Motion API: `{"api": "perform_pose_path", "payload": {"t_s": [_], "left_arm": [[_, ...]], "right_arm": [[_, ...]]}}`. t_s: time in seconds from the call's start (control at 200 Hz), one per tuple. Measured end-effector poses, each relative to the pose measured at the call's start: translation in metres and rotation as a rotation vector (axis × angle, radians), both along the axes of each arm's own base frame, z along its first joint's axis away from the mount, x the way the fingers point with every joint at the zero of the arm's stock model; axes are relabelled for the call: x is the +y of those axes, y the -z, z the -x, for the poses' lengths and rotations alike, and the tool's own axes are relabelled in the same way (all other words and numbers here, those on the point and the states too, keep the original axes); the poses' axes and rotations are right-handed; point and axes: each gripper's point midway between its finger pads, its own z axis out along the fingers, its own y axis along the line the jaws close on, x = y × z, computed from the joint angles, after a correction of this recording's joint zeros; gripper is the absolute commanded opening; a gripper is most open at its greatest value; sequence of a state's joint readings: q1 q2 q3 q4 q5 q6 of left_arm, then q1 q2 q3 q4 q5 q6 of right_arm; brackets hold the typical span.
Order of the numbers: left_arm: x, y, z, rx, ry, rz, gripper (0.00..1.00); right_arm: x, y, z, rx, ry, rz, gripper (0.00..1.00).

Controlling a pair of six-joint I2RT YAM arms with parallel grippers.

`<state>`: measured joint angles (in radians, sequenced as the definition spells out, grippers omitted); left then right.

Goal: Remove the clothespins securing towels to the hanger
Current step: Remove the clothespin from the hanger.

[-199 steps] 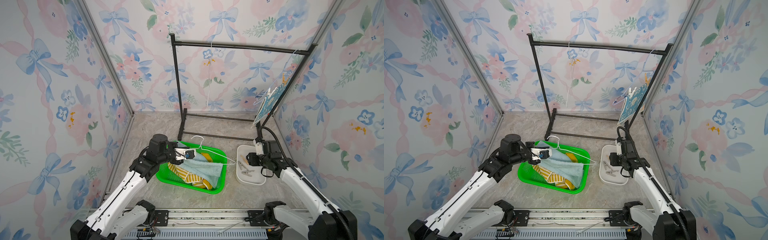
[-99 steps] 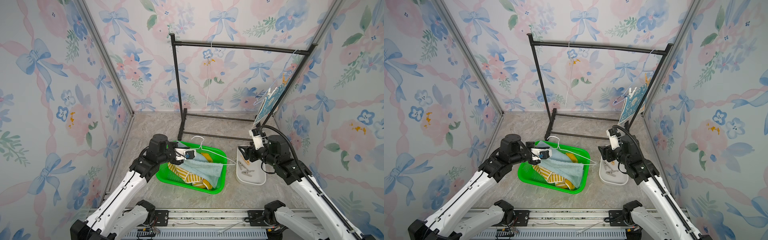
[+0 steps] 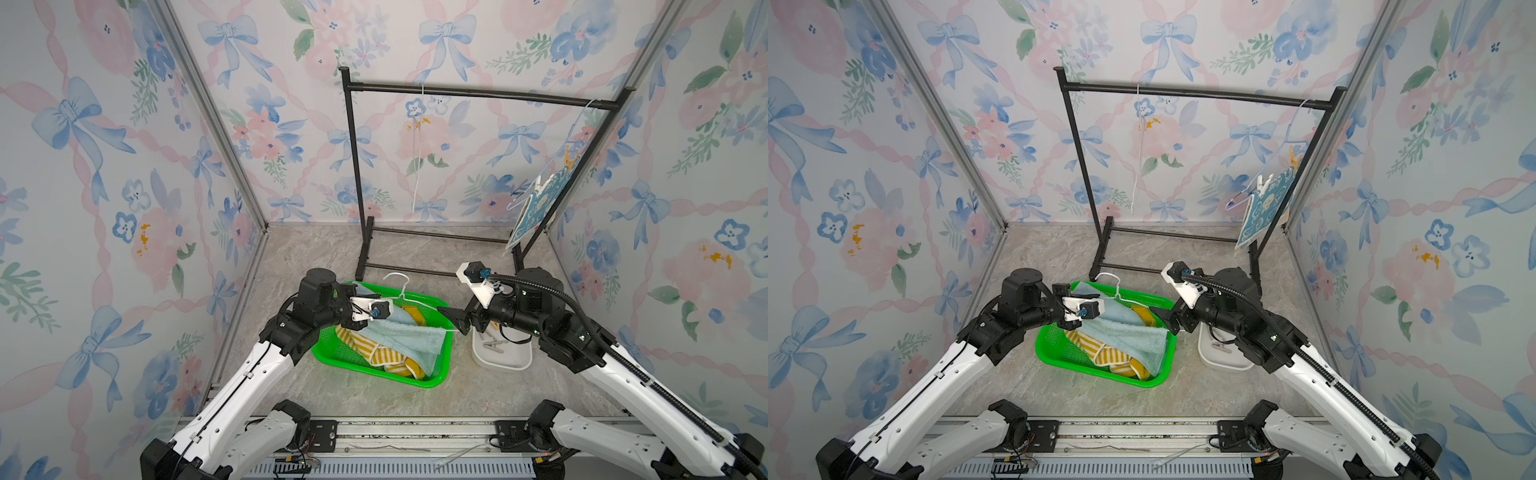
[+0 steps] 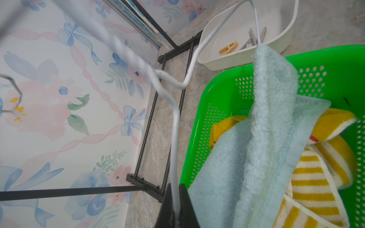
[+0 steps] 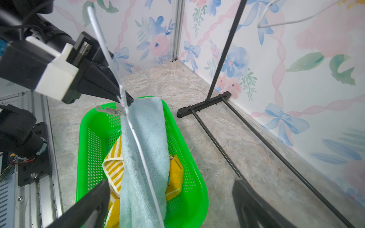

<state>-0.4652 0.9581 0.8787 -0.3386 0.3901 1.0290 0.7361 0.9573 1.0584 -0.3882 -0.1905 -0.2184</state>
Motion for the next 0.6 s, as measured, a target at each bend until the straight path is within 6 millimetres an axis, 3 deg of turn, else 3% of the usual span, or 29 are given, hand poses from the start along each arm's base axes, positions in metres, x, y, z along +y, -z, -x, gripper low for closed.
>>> {"api": "perform_pose_path", "payload": {"t_s": [0.375, 0.6], "left_arm": [[-0.001, 0.000, 0.001, 0.003, 0.010, 0.005, 0.00], [-0.001, 0.000, 0.001, 0.002, 0.010, 0.005, 0.00]], "right_arm": [[0.047, 0.005, 0.005, -0.090, -0.221, 0.076, 1.00], [0.075, 0.007, 0.011, -0.119, -0.355, 0.084, 0.84]]}}
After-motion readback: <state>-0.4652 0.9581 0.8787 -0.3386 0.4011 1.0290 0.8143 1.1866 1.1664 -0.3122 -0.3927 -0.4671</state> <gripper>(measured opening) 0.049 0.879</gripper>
